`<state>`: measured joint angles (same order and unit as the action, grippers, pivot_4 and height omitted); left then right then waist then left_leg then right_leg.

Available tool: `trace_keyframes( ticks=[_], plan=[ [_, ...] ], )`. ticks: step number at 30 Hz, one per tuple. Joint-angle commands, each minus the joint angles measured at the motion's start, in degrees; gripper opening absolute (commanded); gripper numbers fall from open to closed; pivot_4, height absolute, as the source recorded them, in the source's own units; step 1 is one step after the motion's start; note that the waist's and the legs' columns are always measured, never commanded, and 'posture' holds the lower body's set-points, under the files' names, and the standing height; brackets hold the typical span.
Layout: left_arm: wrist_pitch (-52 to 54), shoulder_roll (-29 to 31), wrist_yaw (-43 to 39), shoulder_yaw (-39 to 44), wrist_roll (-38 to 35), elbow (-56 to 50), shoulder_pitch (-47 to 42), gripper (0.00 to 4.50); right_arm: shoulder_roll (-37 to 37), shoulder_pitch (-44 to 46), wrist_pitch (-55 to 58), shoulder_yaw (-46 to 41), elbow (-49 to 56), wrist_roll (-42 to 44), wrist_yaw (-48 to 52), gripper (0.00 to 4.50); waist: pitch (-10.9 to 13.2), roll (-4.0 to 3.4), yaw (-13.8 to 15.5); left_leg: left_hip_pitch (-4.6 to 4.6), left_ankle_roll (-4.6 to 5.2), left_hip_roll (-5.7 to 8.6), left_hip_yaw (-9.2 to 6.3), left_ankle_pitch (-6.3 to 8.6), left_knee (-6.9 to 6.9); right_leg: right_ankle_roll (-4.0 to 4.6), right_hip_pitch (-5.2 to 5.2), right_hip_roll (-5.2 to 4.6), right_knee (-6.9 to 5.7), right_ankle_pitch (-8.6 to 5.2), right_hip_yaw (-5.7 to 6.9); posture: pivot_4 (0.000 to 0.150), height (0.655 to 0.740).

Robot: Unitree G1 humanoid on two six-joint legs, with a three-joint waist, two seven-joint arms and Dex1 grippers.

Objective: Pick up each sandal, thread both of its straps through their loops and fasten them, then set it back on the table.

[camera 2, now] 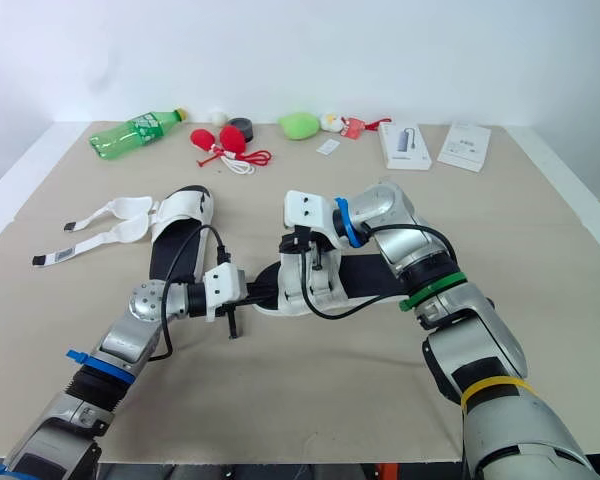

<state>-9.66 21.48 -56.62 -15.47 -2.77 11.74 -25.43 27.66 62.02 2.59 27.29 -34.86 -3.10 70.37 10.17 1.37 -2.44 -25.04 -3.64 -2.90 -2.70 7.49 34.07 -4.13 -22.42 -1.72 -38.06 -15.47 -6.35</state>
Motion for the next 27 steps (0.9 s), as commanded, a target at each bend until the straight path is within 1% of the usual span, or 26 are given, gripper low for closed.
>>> trace_keyframes(
  ticks=[1, 6, 8, 10, 12, 13, 14, 15, 16, 18, 19, 20, 21, 22, 23, 24, 25, 26, 27],
  plan=[
    [1.2, 0.6, -0.5, -1.8, 1.2, 0.8, 1.5, 0.00, -0.4, 3.0, -5.8, 0.8, -5.5, -4.5, -1.8, 0.09, 0.0, 0.00, 0.0, 0.00, 0.00, 0.00, 0.00, 0.00, 0.00, 0.00, 0.00, 0.00, 0.00, 0.00, 0.00, 0.150, 0.7400],
    [1.1, 0.3, -0.5, -2.0, 1.2, 1.0, 1.3, 0.00, -0.8, 5.0, -11.6, 0.5, -10.2, -8.1, -5.2, 0.09, 0.0, 0.00, -0.1, 0.01, 0.00, 0.00, 0.00, 0.00, 0.00, 0.00, 0.00, 0.00, 0.00, 0.00, 0.00, 0.150, 0.7400],
    [1.1, 0.1, -0.5, -2.1, 1.3, 1.1, 1.2, 0.00, -1.2, 5.6, -12.2, -1.8, -12.5, -7.6, -8.6, 0.09, 0.0, 0.00, -0.1, 0.01, 0.00, 0.00, 0.00, 0.00, 0.00, 0.01, 0.00, 0.00, 0.00, 0.00, 0.00, 0.150, 0.7400],
    [1.2, 0.1, -0.5, -2.1, 1.2, 1.0, 1.1, 0.00, -1.2, 6.1, -11.4, -5.8, -14.7, -4.8, -11.0, 0.09, 0.0, 0.00, -0.1, 0.00, 0.00, 0.00, 0.01, 0.00, -0.01, 0.01, 0.00, 0.00, 0.00, -0.01, 0.00, 0.150, 0.7400],
    [1.4, 0.1, -0.6, -2.0, 1.1, 0.6, 1.2, 0.00, -0.8, 6.1, -10.4, -10.4, -16.0, -0.3, -10.7, 0.09, 0.0, -0.01, -0.1, 0.00, 0.00, 0.00, 0.00, 0.00, -0.02, 0.01, 0.00, 0.00, 0.00, -0.01, 0.00, 0.150, 0.7400],
    [1.6, 0.2, -0.6, -1.9, 0.9, 0.2, 1.4, 0.00, -0.3, 6.0, -9.0, -13.0, -16.5, 2.2, -10.1, 0.35, 0.0, 0.00, 0.0, 0.00, 0.00, 0.00, 0.00, 0.00, -0.02, 0.00, 0.00, 0.00, 0.00, 0.00, 0.00, 0.150, 0.7400],
    [1.6, 0.4, -0.7, -1.8, 0.7, -0.2, 1.6, 0.00, 0.2, 5.7, -7.0, -15.7, -16.8, 4.8, -9.0, 0.52, 0.0, 0.00, 0.0, -0.01, 0.00, 0.00, -0.01, 0.00, -0.02, 0.00, 0.01, 0.00, 0.00, 0.01, 0.00, 0.150, 0.7400],
    [1.7, 0.4, -0.7, -1.6, 0.5, -0.6, 1.7, 0.00, 0.9, 5.3, -6.2, -18.1, -17.0, 7.0, -7.3, 0.92, 0.0, -0.01, 0.0, -0.02, 0.00, 0.00, 0.00, 0.00, -0.02, -0.01, 0.01, -0.01, 0.00, 0.01, 0.00, 0.150, 0.7400],
    [1.8, 0.5, -0.7, -1.3, 0.3, -1.0, 1.8, 0.00, 1.8, 4.7, -5.4, -20.1, -17.1, 8.9, -5.6, 1.05, 0.0, -0.01, 0.0, -0.01, 0.00, 0.00, 0.00, 0.00, -0.02, -0.06, 0.01, -0.01, 0.00, 0.04, -0.01, 0.150, 0.7400],
    [1.6, 0.7, -0.5, -0.7, -0.2, -1.6, 1.5, 0.00, 4.1, 3.0, -5.5, -22.6, -18.2, 11.0, -2.2, 1.86, 0.0, -0.01, 0.0, -0.01, 0.00, 0.00, -0.01, 0.00, -0.04, -0.15, 0.01, -0.01, 0.00, 0.08, 0.00, 0.150, 0.7400],
    [1.6, 0.6, -0.4, -0.3, -0.6, -1.9, 1.3, 0.00, 5.3, 2.1, -6.2, -23.0, -19.1, 11.0, -0.9, 1.97, 0.0, -0.02, 0.0, -0.01, 0.00, 0.00, -0.02, 0.00, -0.05, -0.17, 0.02, -0.01, 0.00, 0.09, 0.00, 0.150, 0.7400],
    [1.7, 0.7, -0.2, 0.3, -0.8, -2.3, 0.7, 0.00, 7.2, 0.4, -8.8, -22.6, -20.2, 10.1, 1.5, 2.60, 0.0, -0.02, 0.0, -0.02, -0.01, 0.00, -0.02, 0.00, -0.10, -0.19, 0.01, -0.01, 0.00, 0.08, 0.00, 0.150, 0.7400],
    [1.7, 0.8, -0.1, 0.8, -1.2, -2.6, 0.2, 0.00, 8.7, -1.0, -11.1, -22.1, -21.1, 9.2, 3.4, 3.13, 0.0, -0.02, 0.0, -0.02, -0.01, 0.01, -0.02, 0.01, -0.12, -0.18, 0.01, -0.01, 0.00, 0.06, 0.02, 0.150, 0.7400],
    [2.7, 0.9, -0.6, 1.5, -2.3, -3.2, -0.2, 0.00, 9.8, -2.3, -13.2, -21.8, -22.0, 8.7, 5.7, 3.47, 0.0, -0.02, 0.0, -0.01, -0.02, 0.01, -0.05, 0.01, -0.12, -0.19, 0.02, -0.01, 0.01, 0.03, 0.04, 0.150, 0.7400],
    [2.5, 1.3, -0.7, 2.3, -2.9, -3.7, -0.7, 0.25, 10.3, -3.1, -15.1, -21.9, -23.3, 8.4, 6.6, 3.73, 0.0, -0.03, -0.2, -0.02, -0.03, 0.01, -0.04, 0.03, -0.13, -0.21, 0.01, -0.01, 0.01, 0.00, 0.04, 0.150, 0.7400],
    [2.7, 1.7, -1.1, 2.9, -3.7, -4.3, -1.1, 0.53, 10.4, -3.4, -17.1, -22.0, -24.7, 8.0, 6.6, 4.15, 0.0, -0.04, -0.2, -0.01, -0.04, 0.01, -0.02, 0.04, -0.13, -0.21, -0.01, -0.01, 0.01, 0.00, 0.03, 0.150, 0.7400],
    [2.9, 2.2, -1.7, 3.2, -4.4, -4.9, -1.5, 0.65, 10.4, -3.5, -18.5, -21.9, -26.0, 7.6, 6.5, 4.36, 0.1, -0.07, -0.3, -0.02, -0.04, 0.02, -0.04, 0.04, -0.14, -0.22, -0.01, 0.00, 0.01, -0.01, 0.04, 0.150, 0.7400],
    [2.9, 2.8, -2.3, 3.5, -4.8, -5.4, -1.8, 1.13, 10.2, -3.2, -20.1, -22.0, -27.4, 7.0, 5.6, 4.50, 0.1, -0.16, -0.5, -0.02, -0.04, 0.02, -0.03, 0.04, -0.14, -0.22, -0.02, 0.00, 0.01, 0.00, 0.03, 0.150, 0.7400],
    [3.1, 3.3, -2.9, 3.6, -5.3, -5.9, -2.1, 1.40, 9.9, -2.9, -21.4, -22.1, -28.6, 6.4, 4.7, 4.50, 0.2, -0.22, -0.8, -0.02, -0.04, 0.02, 0.00, 0.04, -0.13, -0.23, -0.07, 0.00, 0.00, 0.02, -0.01, 0.150, 0.7400]
  ],
)
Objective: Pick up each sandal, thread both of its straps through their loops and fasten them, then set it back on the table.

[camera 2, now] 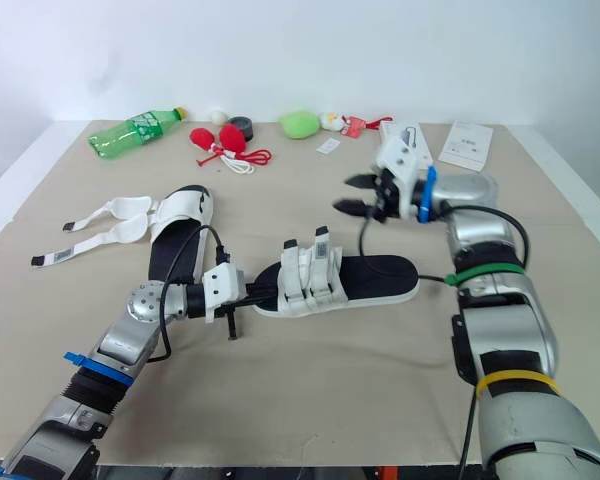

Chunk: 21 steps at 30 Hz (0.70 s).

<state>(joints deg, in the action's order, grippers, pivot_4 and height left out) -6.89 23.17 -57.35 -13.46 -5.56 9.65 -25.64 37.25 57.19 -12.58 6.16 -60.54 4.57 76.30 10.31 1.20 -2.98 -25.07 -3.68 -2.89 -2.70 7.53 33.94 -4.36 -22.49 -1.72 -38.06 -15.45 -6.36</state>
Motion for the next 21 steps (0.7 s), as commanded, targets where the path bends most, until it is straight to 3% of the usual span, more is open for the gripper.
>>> trace_keyframes(
  ticks=[1, 4, 5, 8, 10, 21],
  plan=[
    [0.5, 2.1, -2.9, 1.7, -2.9, -4.2, -2.1, 1.66, 0.0, 2.3, -6.9, -1.1, -4.0, -1.7, -1.7, 4.50, 0.1, -0.18, -0.8, 0.00, 0.00, 0.00, 0.02, 0.00, 0.00, 0.00, -0.04, 0.01, 0.00, 0.03, -0.03, 0.150, 0.7400],
    [0.9, 4.0, -4.7, 2.2, -3.7, -6.1, -2.6, 2.71, -1.8, 3.1, -9.1, -1.3, -5.8, -1.9, -1.3, 4.50, 0.1, -0.19, -1.3, 0.00, 0.00, 0.00, 0.00, 0.00, 0.00, -0.02, -0.03, 0.03, -0.02, 0.04, -0.03, 0.150, 0.7400],
    [1.0, 4.5, -5.1, 2.3, -4.0, -6.8, -2.7, 2.71, -2.7, 3.3, -9.2, -1.4, -6.0, -1.7, -0.7, 4.50, 0.1, -0.19, -1.3, 0.00, 0.00, 0.00, 0.00, 0.00, -0.01, -0.02, -0.03, 0.03, -0.02, 0.04, -0.03, 0.150, 0.7400],
    [1.8, 5.8, -6.1, 2.6, -5.0, -8.7, -2.3, 3.56, -4.9, 4.0, -9.4, -1.2, -6.1, -1.3, 1.1, 4.50, 0.2, -0.18, -1.5, 0.00, 0.00, 0.00, 0.00, 0.00, -0.02, -0.02, -0.04, 0.03, -0.02, 0.03, -0.04, 0.150, 0.7400],
    [2.5, 6.3, -6.6, 2.5, -5.5, -10.0, -1.7, 4.42, -6.1, 4.3, -9.9, -1.2, -6.3, -1.2, 2.5, 4.50, 0.2, -0.17, -1.6, 0.01, 0.00, -0.03, -0.01, 0.00, -0.03, -0.02, -0.03, 0.07, -0.02, 0.03, -0.04, 0.150, 0.7400],
    [5.3, 6.9, -5.3, 2.5, -6.5, -14.9, 0.9, 4.48, -10.3, 3.4, -12.3, -1.9, -5.4, -0.1, 10.9, 4.50, 0.3, -0.22, -1.4, -0.01, 0.00, -0.04, -0.05, 0.00, -0.03, -0.02, -0.03, 0.09, -0.05, 0.02, -0.01, 0.150, 0.7400]
  ],
)
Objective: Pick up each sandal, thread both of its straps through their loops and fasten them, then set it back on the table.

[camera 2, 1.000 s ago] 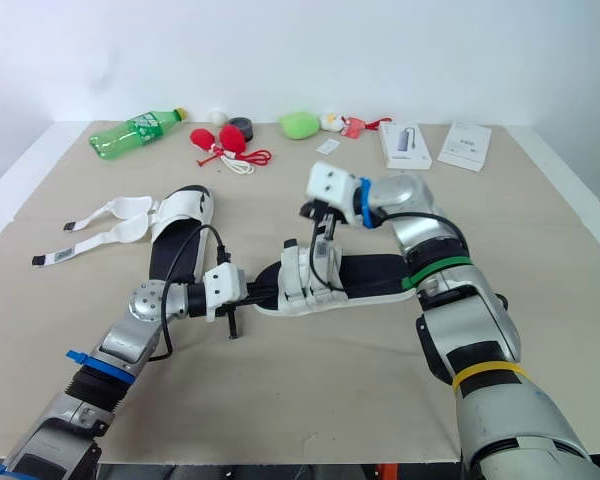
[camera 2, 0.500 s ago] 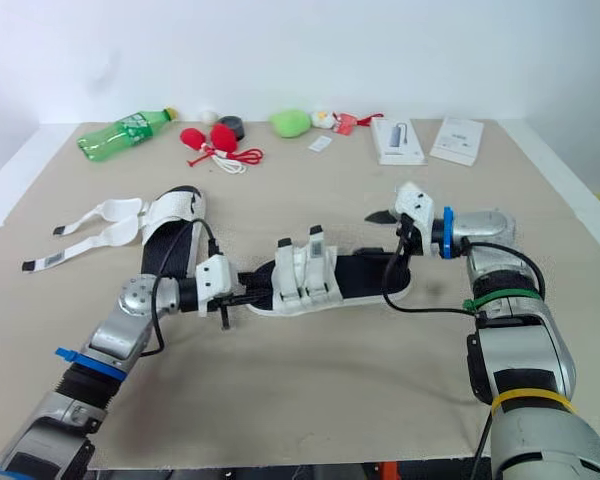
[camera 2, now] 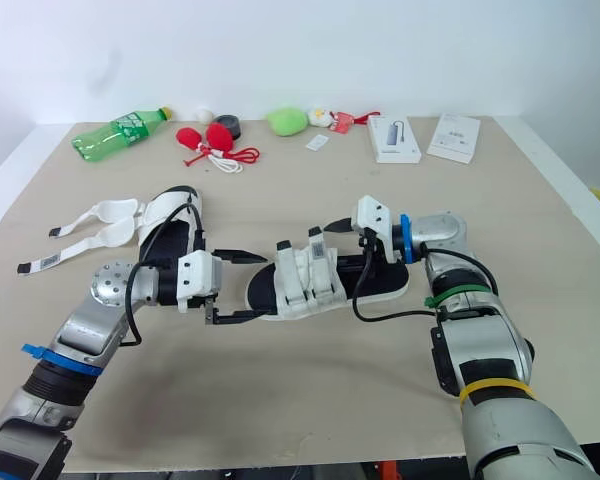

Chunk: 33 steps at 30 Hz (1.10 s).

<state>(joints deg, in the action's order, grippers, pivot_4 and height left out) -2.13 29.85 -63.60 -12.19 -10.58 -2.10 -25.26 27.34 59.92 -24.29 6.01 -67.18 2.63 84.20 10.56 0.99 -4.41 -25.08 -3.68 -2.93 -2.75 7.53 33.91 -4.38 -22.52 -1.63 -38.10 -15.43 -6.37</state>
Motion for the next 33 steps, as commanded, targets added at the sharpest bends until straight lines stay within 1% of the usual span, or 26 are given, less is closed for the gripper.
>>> trace_keyframes(
  ticks=[1, 2, 3, 4, 7, 8, 9, 10, 12, 14, 22, 25, 29, 33],
  plan=[
    [1.2, 0.1, 1.3, 1.6, -2.0, -3.7, 0.9, 4.50, -0.6, 0.3, -0.3, -2.0, 1.4, 2.1, 3.8, 4.24, 0.0, 0.00, 0.0, 0.00, 0.00, 0.00, 0.00, 0.00, 0.00, 0.00, 0.00, 0.00, -0.01, 0.00, 0.00, 0.150, 0.7400],
    [1.9, 0.0, 1.5, 2.0, -2.8, -4.3, 1.4, 4.50, -0.8, 0.0, 0.1, -2.0, 1.5, 2.4, 4.6, 3.98, 0.0, 0.00, 0.0, 0.00, 0.00, 0.00, -0.01, 0.00, 0.00, 0.00, 0.00, 0.01, -0.01, 0.00, 0.00, 0.150, 0.7400],
    [2.5, 0.1, 1.6, 2.3, -3.4, -4.8, 1.7, 4.50, -0.9, -0.2, 0.4, -2.1, 1.6, 2.5, 5.0, 3.85, 0.0, 0.00, 0.0, 0.01, 0.00, -0.01, -0.01, 0.00, 0.00, 0.01, 0.00, 0.01, -0.01, 0.00, 0.00, 0.150, 0.7400],
    [3.1, 0.1, 1.6, 2.5, -4.1, -5.2, 2.1, 4.50, -1.0, -0.3, 0.6, -2.1, 1.6, 2.6, 5.2, 3.41, 0.0, 0.00, 0.0, 0.01, 0.00, -0.01, -0.01, 0.00, 0.00, 0.00, 0.00, 0.01, -0.02, 0.00, 0.00, 0.150, 0.7400],
    [5.6, 0.4, 0.8, 3.1, -6.8, -6.9, 3.1, 4.50, -1.6, -0.7, 1.4, -2.5, 1.9, 3.0, 5.5, 2.47, 0.0, 0.00, 0.0, 0.01, 0.00, -0.01, -0.01, 0.00, 0.00, 0.01, 0.00, 0.01, -0.02, 0.00, 0.00, 0.150, 0.7400],
    [6.7, 0.3, 0.7, 3.3, -7.9, -7.5, 3.3, 4.50, -1.8, -0.8, 1.5, -2.5, 2.0, 3.1, 5.5, 2.08, 0.0, -0.01, 0.0, 0.01, 0.00, -0.01, -0.01, 0.00, 0.00, 0.01, 0.00, 0.01, -0.02, 0.00, 0.00, 0.150, 0.7400],
    [7.7, 0.2, 0.7, 3.6, -9.0, -8.1, 3.4, 4.50, -1.9, -0.9, 1.9, -2.6, 2.0, 3.3, 5.5, 1.50, 0.0, -0.01, 0.0, 0.01, 0.00, -0.01, -0.01, 0.00, 0.00, 0.01, 0.00, 0.01, -0.02, 0.01, 0.00, 0.150, 0.7400],
    [8.5, 0.1, 0.9, 3.9, -9.9, -8.6, 3.5, 4.50, -2.0, -1.0, 2.1, -2.8, 2.0, 3.3, 5.5, 1.33, 0.0, 0.00, 0.0, 0.01, 0.00, -0.01, -0.01, 0.00, 0.00, 0.01, 0.00, 0.01, -0.02, 0.01, 0.00, 0.150, 0.7400],
    [9.4, 0.0, 1.3, 4.4, -11.0, -9.1, 3.5, 4.50, -2.3, -1.0, 2.4, -3.1, 2.0, 3.3, 5.4, 0.52, 0.0, 0.00, 0.0, 0.01, 0.00, -0.01, -0.01, 0.00, 0.01, 0.01, 0.00, 0.01, -0.03, 0.01, 0.01, 0.150, 0.7400],
    [9.3, 0.3, 1.5, 4.5, -10.8, -9.1, 3.7, 4.50, -2.5, -1.1, 2.7, -3.5, 2.1, 3.5, 5.1, 0.06, 0.0, 0.00, 0.0, 0.01, 0.00, -0.01, -0.02, 0.00, 0.01, 0.01, 0.00, 0.01, -0.03, 0.01, 0.01, 0.150, 0.7400],
    [7.7, 1.0, 2.0, 4.5, -9.2, -8.1, 4.4, 4.50, -1.5, -1.0, 7.4, -6.2, 4.0, 4.7, 0.4, 0.06, 0.0, 0.00, 0.0, 0.01, -0.01, -0.01, -0.03, -0.01, 0.02, 0.02, 0.01, 0.01, -0.03, 0.02, 0.01, 0.150, 0.7400],
    [6.6, 0.7, 2.9, 4.7, -8.5, -7.3, 4.3, 4.50, 0.0, -1.1, 11.2, -7.9, 5.6, 5.1, -3.5, 0.06, 0.0, -0.01, 0.0, 0.01, -0.01, -0.01, -0.02, -0.01, 0.02, 0.02, 0.01, 0.01, -0.03, 0.01, 0.01, 0.150, 0.7400],
    [5.2, -0.6, 4.7, 5.1, -7.7, -5.3, 3.1, 4.50, 2.6, -2.0, 19.7, -11.1, 9.4, 4.6, -19.1, 0.06, 0.0, 0.00, 0.1, -0.01, -0.01, 0.00, -0.02, -0.01, 0.02, 0.02, 0.00, 0.00, -0.03, 0.01, 0.01, 0.150, 0.7400],
    [4.2, -2.0, 6.6, 4.8, -6.9, -3.7, 1.9, 4.50, 2.5, -3.9, 28.7, -15.3, 16.0, 3.6, -41.2, 0.06, 0.0, 0.00, 0.1, -0.01, -0.01, 0.00, -0.02, -0.01, 0.02, 0.02, -0.01, -0.01, -0.03, 0.01, 0.00, 0.150, 0.7400]
  ],
)
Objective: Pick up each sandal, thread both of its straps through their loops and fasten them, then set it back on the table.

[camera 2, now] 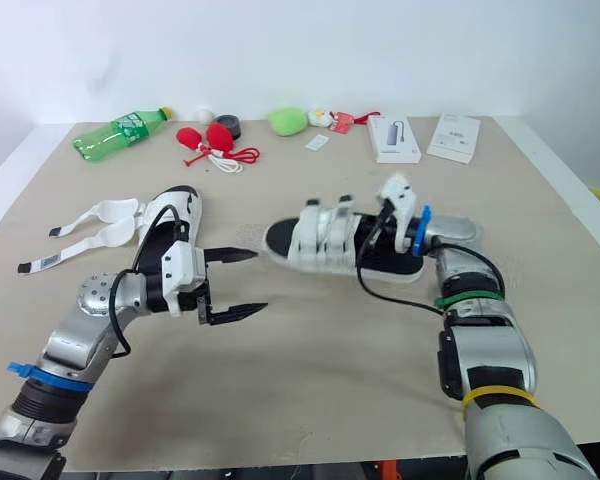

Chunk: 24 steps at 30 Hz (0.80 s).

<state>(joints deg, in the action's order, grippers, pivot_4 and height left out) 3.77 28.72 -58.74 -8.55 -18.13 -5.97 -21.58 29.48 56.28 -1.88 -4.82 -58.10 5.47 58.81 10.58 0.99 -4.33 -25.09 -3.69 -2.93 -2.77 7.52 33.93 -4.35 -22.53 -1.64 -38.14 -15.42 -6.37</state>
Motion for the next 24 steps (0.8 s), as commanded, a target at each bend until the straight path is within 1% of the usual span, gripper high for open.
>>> trace_keyframes(
  ticks=[1, 3, 5, 6, 9, 13, 14, 16, 17, 18, 19, 20, 21, 23, 24],
  plan=[
    [-1.9, -1.3, 2.0, 1.0, 1.1, 0.6, -2.0, 4.50, -0.1, -0.8, 8.8, -5.7, 8.9, 0.0, -22.9, 0.06, 0.0, 0.00, 0.0, -0.01, 0.00, 0.00, 0.01, 0.00, 0.00, 0.01, -0.02, 0.00, 0.00, 0.00, -0.01, 0.150, 0.7400],
    [-2.4, -2.3, 3.0, 0.5, 1.8, 1.2, -2.6, 4.50, -2.3, -2.3, 15.5, -9.7, 14.2, -0.5, -38.6, 0.06, 0.0, 0.00, 0.0, -0.03, 0.00, 0.00, 0.01, 0.00, -0.01, 0.01, -0.05, 0.00, -0.01, 0.01, -0.02, 0.150, 0.7400],
    [-2.5, -3.5, 4.0, -0.1, 2.2, 1.4, -3.2, 4.50, -5.5, -4.2, 20.7, -13.2, 20.6, -0.1, -50.5, 0.06, 0.0, 0.00, 0.1, -0.08, 0.00, 0.01, -0.01, 0.00, -0.04, 0.34, -0.09, 0.00, -0.02, 0.19, -0.01, 0.150, 0.7400],
    [-2.5, -3.9, 4.2, -0.2, 2.5, 1.4, -3.4, 4.50, -7.0, -5.1, 23.0, -14.7, 23.7, 0.2, -55.2, 0.06, 0.0, 0.00, 0.1, -0.09, 0.00, 0.01, -0.01, 0.00, -0.04, 0.34, -0.11, 0.00, -0.02, 0.18, -0.01, 0.150, 0.7400],
    [-2.5, -4.7, 4.7, -0.5, 2.9, 1.6, -3.6, 4.50, -11.4, -7.6, 29.3, -17.6, 31.5, 1.1, -63.9, 0.06, 0.0, 0.00, 0.0, -0.19, 0.01, 0.01, 0.01, 0.00, -0.10, 0.37, -0.31, 0.01, -0.10, 0.19, -0.05, 0.150, 0.7400],
    [-2.8, -5.4, 4.9, -1.0, 3.6, 1.8, -3.6, 4.50, -12.9, -11.1, 31.9, -15.6, 36.9, 0.8, -63.6, 0.06, 0.0, 0.00, 0.0, -0.23, 0.03, 0.01, 0.02, -0.02, -0.17, 0.41, -0.40, 0.03, -0.13, 0.19, -0.07, 0.150, 0.7400],
    [-2.8, -5.6, 5.0, -1.1, 3.8, 1.7, -3.4, 4.50, -12.8, -12.2, 33.1, -15.0, 38.4, 0.8, -63.1, 0.39, 0.0, 0.00, 0.0, -0.23, 0.03, 0.01, 0.04, -0.02, -0.17, 0.39, -0.39, 0.02, -0.12, 0.18, -0.08, 0.150, 0.7400],
    [-2.8, -5.7, 5.1, -1.2, 4.1, 1.5, -3.2, 4.50, -12.2, -14.0, 34.6, -14.1, 40.6, 0.6, -62.4, 0.79, 0.0, 0.00, 0.0, -0.23, 0.03, 0.01, 0.05, -0.02, -0.17, 0.39, -0.40, 0.02, -0.12, 0.18, -0.08, 0.150, 0.7400],
    [-2.8, -5.8, 5.1, -1.2, 4.2, 1.4, -3.1, 4.50, -11.8, -14.8, 35.2, -13.6, 41.6, 0.5, -61.6, 1.13, 0.0, 0.00, 0.0, -0.23, 0.04, 0.01, 0.04, -0.02, -0.17, 0.39, -0.39, 0.03, -0.12, 0.18, -0.08, 0.150, 0.7400],
    [-2.8, -5.8, 5.1, -1.2, 4.3, 1.3, -3.1, 4.50, -11.6, -15.5, 36.0, -13.5, 42.8, 0.9, -60.9, 1.80, 0.0, 0.00, 0.0, -0.23, 0.04, 0.01, 0.04, -0.02, -0.16, 0.39, -0.38, 0.03, -0.12, 0.18, -0.08, 0.150, 0.7400],
    [-2.8, -5.9, 5.1, -1.2, 4.3, 1.3, -3.0, 4.50, -10.6, -16.5, 36.7, -12.8, 44.1, 1.1, -59.2, 2.17, 0.0, 0.00, 0.0, -0.23, 0.04, 0.01, 0.04, -0.02, -0.16, 0.38, -0.39, 0.03, -0.12, 0.17, -0.08, 0.150, 0.7400],
    [-2.7, -5.9, 5.2, -1.2, 4.3, 1.2, -2.9, 4.50, -9.8, -17.2, 37.3, -12.3, 45.1, 1.4, -57.5, 2.65, 0.0, 0.00, 0.0, -0.22, 0.04, 0.01, 0.04, -0.03, -0.15, 0.36, -0.38, 0.03, -0.12, 0.16, -0.08, 0.150, 0.7400],
    [-2.3, -6.1, 5.1, -1.1, 3.9, 1.2, -2.8, 4.50, -8.7, -17.9, 38.2, -11.8, 46.3, 1.7, -55.7, 2.85, 0.0, 0.00, 0.1, -0.22, 0.05, 0.01, 0.04, -0.03, -0.15, 0.35, -0.38, 0.03, -0.12, 0.16, -0.08, 0.150, 0.7400],
    [-1.3, -6.2, 4.8, -0.9, 2.9, 1.1, -2.8, 4.50, -5.7, -19.1, 39.4, -9.8, 48.4, 2.6, -50.0, 3.50, 0.0, 0.00, 0.1, -0.23, 0.06, 0.01, 0.04, -0.04, -0.14, 0.29, -0.37, 0.02, -0.12, 0.13, -0.08, 0.150, 0.7400],
    [-1.0, -6.3, 4.6, -1.0, 2.5, 1.0, -2.8, 4.50, -4.3, -19.7, 39.5, -8.9, 49.2, 2.7, -47.7, 4.08, 0.0, 0.01, 0.1, -0.23, 0.06, 0.01, 0.05, -0.04, -0.14, 0.26, -0.37, 0.02, -0.11, 0.12, -0.08, 0.150, 0.7400]
  ],
)
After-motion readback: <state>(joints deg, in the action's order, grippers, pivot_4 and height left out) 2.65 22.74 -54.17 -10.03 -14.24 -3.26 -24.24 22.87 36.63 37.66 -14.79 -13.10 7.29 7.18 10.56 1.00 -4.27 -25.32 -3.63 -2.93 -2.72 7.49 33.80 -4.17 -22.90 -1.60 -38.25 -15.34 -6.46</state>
